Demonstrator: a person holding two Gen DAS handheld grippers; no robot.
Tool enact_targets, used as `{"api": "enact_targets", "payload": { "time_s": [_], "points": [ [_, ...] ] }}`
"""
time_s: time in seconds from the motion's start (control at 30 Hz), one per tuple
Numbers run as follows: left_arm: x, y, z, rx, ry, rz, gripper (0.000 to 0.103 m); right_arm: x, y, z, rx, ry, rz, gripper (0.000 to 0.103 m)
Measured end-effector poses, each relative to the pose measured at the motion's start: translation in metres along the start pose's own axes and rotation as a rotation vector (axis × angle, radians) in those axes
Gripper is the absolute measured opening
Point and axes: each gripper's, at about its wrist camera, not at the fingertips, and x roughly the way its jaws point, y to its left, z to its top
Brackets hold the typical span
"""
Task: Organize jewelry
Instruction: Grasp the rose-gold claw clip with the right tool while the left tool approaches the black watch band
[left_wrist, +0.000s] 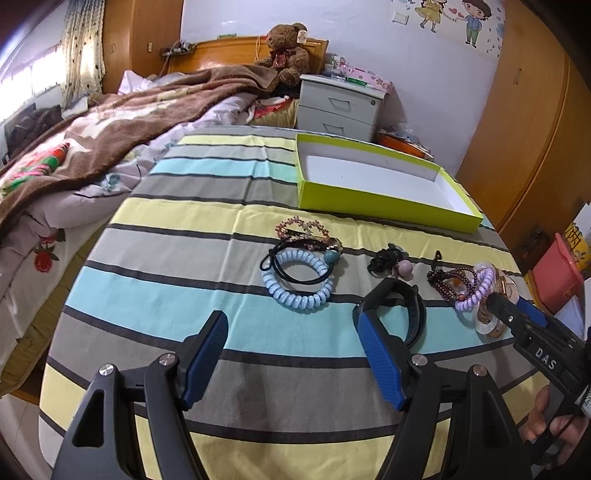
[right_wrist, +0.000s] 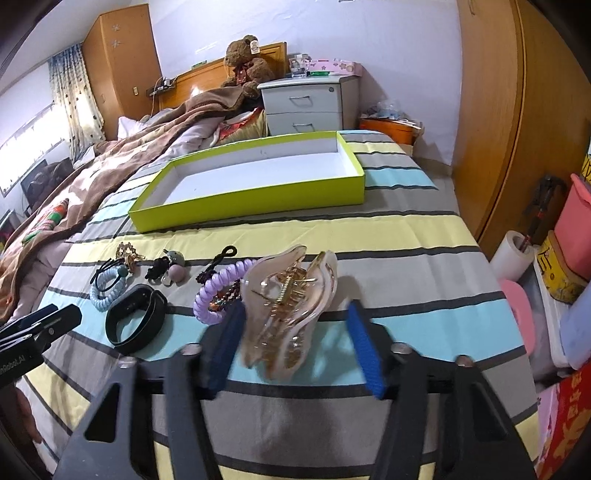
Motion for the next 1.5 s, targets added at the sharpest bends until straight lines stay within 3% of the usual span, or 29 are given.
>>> {"api": "enact_targets", "payload": {
  "time_s": [0.1,0.27,0.73,0.87,0.97,1.17,1.27,1.5],
  "points": [
    [0.000,-0.003,0.001,0.014,0.009,-0.019,0.075,-0.002,-0.005,0.000,0.008,0.000,0.006,0.033],
    [0.003,-0.011,0.001,0.043,0.033,-0.057,0.075,-0.005,-0.019,-0.001,0.034,-0.004,0.013,0.031],
    [0.019,-0.040,0.010,0.163,0.050,-0.055,0.074,-0.019,-0.046,-0.002,0.056,-0.046,0.031,0.029],
    [0.026,-0.051,0.013,0.203,0.043,-0.103,0.071,-0.017,-0.045,-0.001,0.049,-0.045,0.044,0.029],
    [0.036,-0.054,0.014,0.205,0.068,-0.118,0.062,-0.016,-0.044,-0.002,0.046,-0.042,0.052,0.029],
    [0.046,-0.061,0.016,0.226,0.082,-0.111,0.055,-0.015,-0.043,-0.002,0.038,-0.041,0.058,0.029],
    [0.048,-0.063,0.015,0.242,0.083,-0.102,0.043,-0.015,-0.042,-0.002,0.038,-0.040,0.058,0.029],
    [0.050,-0.068,0.013,0.266,0.089,-0.085,0.032,-0.015,-0.043,-0.002,0.038,-0.041,0.058,0.029]
  ]
}}
